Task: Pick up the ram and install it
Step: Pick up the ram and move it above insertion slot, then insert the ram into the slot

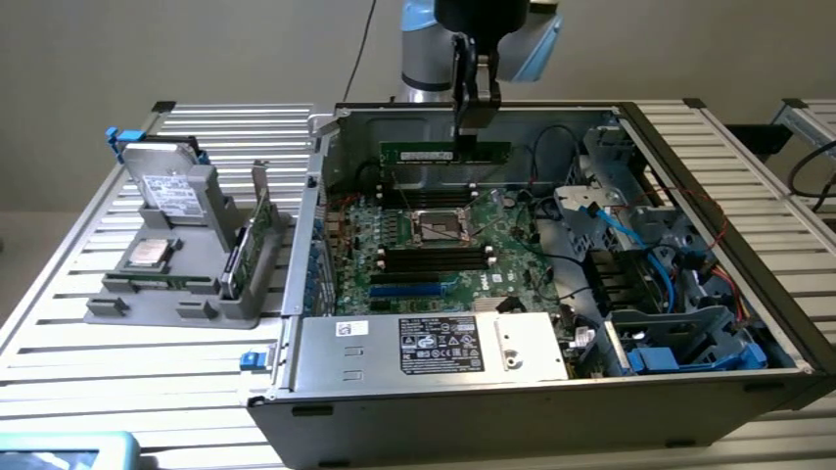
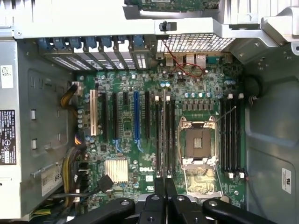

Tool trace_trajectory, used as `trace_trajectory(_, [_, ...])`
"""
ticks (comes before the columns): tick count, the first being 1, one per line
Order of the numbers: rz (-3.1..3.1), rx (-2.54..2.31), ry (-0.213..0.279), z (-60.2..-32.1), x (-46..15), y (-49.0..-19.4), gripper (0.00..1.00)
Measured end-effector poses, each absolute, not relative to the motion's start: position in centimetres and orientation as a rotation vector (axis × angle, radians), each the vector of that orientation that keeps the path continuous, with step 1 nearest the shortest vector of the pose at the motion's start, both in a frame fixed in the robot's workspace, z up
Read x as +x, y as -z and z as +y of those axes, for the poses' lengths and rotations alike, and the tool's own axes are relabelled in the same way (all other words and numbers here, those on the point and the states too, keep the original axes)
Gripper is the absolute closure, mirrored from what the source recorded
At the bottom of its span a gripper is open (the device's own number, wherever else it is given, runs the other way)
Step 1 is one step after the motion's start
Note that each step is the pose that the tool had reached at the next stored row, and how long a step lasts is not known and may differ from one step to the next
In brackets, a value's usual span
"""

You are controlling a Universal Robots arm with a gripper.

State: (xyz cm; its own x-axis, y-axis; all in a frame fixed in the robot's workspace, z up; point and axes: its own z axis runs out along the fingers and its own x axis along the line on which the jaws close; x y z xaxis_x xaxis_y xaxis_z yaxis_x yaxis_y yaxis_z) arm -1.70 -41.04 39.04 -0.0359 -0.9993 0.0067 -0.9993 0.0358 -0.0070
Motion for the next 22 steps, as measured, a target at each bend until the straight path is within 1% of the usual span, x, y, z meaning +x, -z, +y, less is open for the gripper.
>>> trace_trajectory(8, [2.249,-2.194,0.015,-40.0,-1.7,-38.7,0.88])
trace_trajectory(22, [2.247,-2.197,0.018,-39.8,-1.7,-38.3,0.88])
